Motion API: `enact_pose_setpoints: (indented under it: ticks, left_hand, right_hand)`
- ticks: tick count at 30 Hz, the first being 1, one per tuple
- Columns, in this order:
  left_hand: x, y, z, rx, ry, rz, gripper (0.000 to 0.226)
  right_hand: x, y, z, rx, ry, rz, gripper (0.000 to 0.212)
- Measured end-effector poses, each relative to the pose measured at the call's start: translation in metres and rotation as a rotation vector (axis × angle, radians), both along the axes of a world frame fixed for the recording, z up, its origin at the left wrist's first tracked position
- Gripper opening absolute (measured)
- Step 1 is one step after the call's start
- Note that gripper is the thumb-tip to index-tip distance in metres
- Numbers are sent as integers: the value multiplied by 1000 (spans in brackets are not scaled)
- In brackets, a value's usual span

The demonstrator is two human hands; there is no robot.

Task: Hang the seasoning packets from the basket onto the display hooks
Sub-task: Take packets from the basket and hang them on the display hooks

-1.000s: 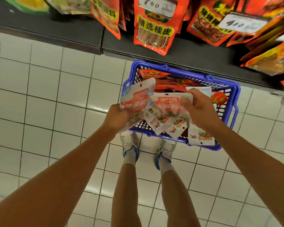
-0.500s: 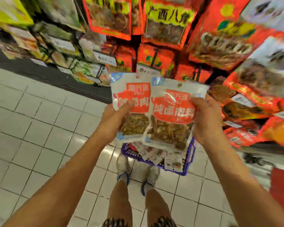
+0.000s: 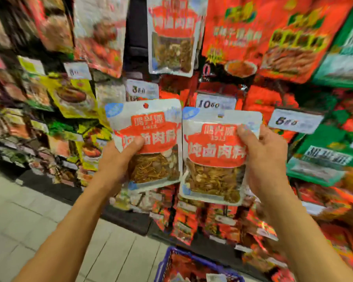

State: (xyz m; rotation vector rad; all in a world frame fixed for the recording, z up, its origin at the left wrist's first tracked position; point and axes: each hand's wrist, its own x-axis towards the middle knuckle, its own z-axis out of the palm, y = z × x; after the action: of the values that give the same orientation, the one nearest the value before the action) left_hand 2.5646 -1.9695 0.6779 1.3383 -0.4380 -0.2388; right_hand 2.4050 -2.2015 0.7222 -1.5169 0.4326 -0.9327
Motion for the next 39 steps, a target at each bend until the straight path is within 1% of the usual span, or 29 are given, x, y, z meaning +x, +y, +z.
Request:
enact_pose_setpoints:
  ticks: [4,6,9,12,14,17,20,23,27,29,31,34,37,39]
  left_hand:
    - [46,13,51,-56,-109,-35,35]
    - [69,22,72,-104,-131,-77,36]
    - [97,31,105,-130,-199,-103,27]
    - [123,34,127,-171,-189,-108,16]
    - [135,32,137,-170,-174,-127,25]
    - [144,29,150,-158,-158,-175,39]
    - [148,24,163,-133,-187,-225,36]
    - [148,20,170,-157,-203,-264,22]
    - [147,14,173,-181,-188,-312,29]
    - [149,9,172,-168,-175,-309,34]
    - [150,5,172,-176,-145,-303,38]
    - [149,-2,174,-178,-128,-283,44]
    - [146,-11,179,-121,-157,-257,39]
    - [143,-19,184,-108,-182,-282,36]
  right_hand:
    - [24,14,63,-178,-51,-42,20]
    - [41,17,91,-203,-100,-67,22]
    - [70,21,128,-305,-147,-179,33]
    - [102,26,148,-352,-161,-229,14]
    - [124,33,153,-359,-157,-225,12]
    - [152,45,154,-382,-152,-215,19]
    - [172,54,157,-353,-110,-245,23]
    - [182,59,165,-331,-93,-297,25]
    - [190,57,175,-299,-60,-309,30]
    - [194,54,176,-271,-25,-324,35]
    - [196,52,176,-212,-11,-324,36]
    - [200,50,174,-188,28,-316,39]
    - [199,52,174,-197,65,-313,38]
    - [194,52,172,-173,44,-275,46]
